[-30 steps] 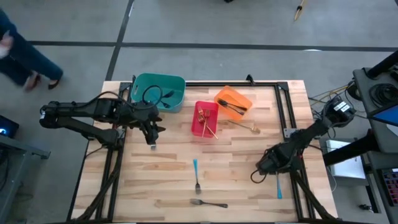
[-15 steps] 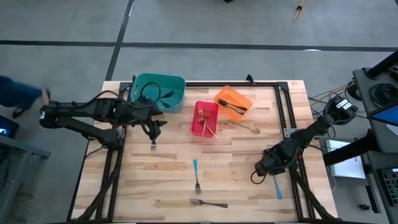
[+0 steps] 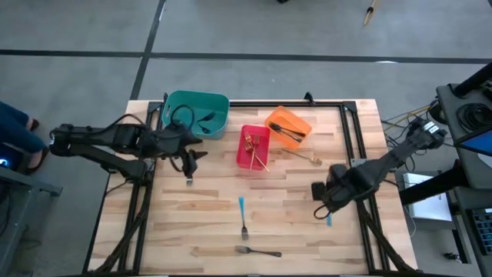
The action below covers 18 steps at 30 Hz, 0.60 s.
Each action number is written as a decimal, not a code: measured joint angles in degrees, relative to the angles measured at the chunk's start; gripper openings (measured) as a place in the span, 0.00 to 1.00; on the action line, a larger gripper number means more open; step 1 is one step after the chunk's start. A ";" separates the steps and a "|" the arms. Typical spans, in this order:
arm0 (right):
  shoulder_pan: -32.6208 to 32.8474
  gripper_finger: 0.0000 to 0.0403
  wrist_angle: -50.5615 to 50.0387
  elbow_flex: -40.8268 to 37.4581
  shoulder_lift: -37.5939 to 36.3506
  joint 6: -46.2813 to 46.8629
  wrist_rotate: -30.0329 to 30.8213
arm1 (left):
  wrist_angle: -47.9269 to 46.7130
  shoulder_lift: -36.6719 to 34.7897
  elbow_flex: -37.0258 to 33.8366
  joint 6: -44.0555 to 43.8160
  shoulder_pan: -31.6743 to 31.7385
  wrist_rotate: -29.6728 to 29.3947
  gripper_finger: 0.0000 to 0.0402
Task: Sort silverware by color (type)
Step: Put the blue fork into the green bin
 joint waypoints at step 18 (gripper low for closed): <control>-26.44 0.03 24.24 26.69 6.85 -61.30 38.47 | 7.18 -9.53 -0.88 2.10 -8.93 -3.03 0.52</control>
